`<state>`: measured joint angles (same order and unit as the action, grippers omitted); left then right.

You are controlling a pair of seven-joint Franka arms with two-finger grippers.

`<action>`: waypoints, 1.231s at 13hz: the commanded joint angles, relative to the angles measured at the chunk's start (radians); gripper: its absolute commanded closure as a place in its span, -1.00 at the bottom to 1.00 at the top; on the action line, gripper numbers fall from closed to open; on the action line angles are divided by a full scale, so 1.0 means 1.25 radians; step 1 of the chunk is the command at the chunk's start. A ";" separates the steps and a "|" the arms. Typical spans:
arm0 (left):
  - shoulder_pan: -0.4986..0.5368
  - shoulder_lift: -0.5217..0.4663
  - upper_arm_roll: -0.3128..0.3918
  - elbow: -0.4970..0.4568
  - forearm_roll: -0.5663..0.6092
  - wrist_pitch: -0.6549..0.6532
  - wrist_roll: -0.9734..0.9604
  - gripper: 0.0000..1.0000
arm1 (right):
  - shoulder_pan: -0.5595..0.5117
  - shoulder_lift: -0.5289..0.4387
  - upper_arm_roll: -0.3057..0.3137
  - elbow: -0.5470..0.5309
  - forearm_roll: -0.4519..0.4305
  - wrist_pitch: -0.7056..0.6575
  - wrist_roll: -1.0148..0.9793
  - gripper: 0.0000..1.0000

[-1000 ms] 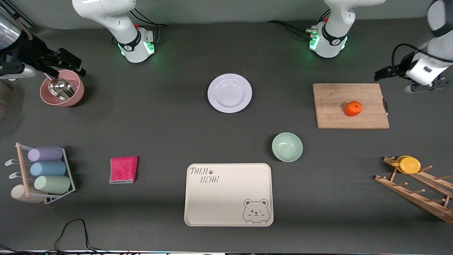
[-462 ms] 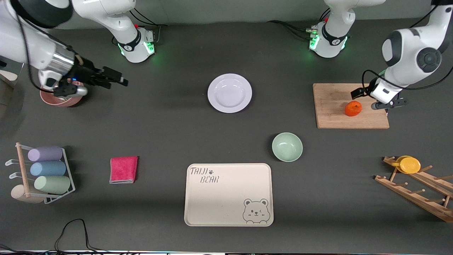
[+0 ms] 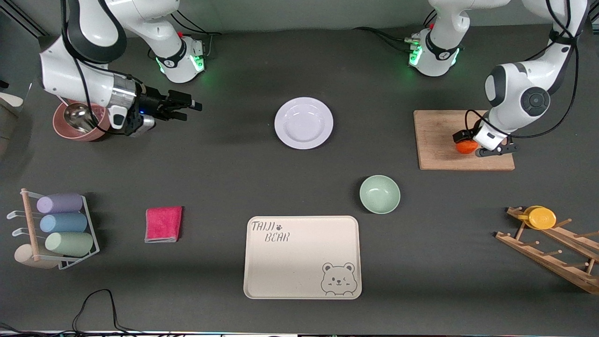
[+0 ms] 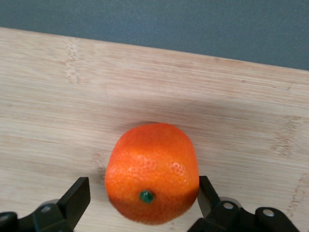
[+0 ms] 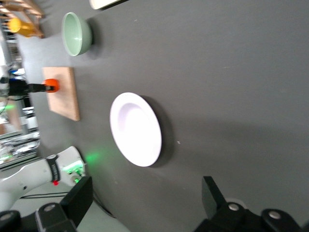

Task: Place orange and plate with both arms
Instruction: 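Lower the left gripper onto the orange while the right gripper approaches the plate, then close the left gripper on the orange and lift it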

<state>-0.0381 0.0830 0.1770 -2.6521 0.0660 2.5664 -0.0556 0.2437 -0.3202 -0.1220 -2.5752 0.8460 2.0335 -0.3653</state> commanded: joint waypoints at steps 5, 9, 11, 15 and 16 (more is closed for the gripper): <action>-0.017 -0.004 0.003 -0.004 0.010 0.010 -0.021 1.00 | 0.005 0.221 -0.003 -0.079 0.361 0.016 -0.485 -1.00; -0.017 -0.049 0.003 0.013 0.010 -0.044 -0.021 1.00 | 0.042 0.368 -0.003 -0.078 0.563 0.009 -0.698 -1.00; -0.017 -0.149 0.003 0.066 0.010 -0.216 -0.019 1.00 | 0.048 0.425 -0.002 -0.075 0.642 -0.015 -0.769 -1.00; -0.016 -0.236 -0.027 0.419 0.011 -0.756 -0.019 1.00 | 0.059 0.490 0.001 -0.058 0.705 -0.029 -0.802 -1.00; -0.017 -0.235 -0.035 0.507 0.011 -0.850 -0.019 1.00 | 0.059 0.498 0.002 -0.057 0.710 -0.029 -0.807 -1.00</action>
<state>-0.0495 -0.2287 0.1515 -2.2270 0.0674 1.7355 -0.0575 0.3041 0.2716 -0.1204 -2.6678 1.6923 2.0063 -1.3406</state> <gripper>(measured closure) 0.317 0.000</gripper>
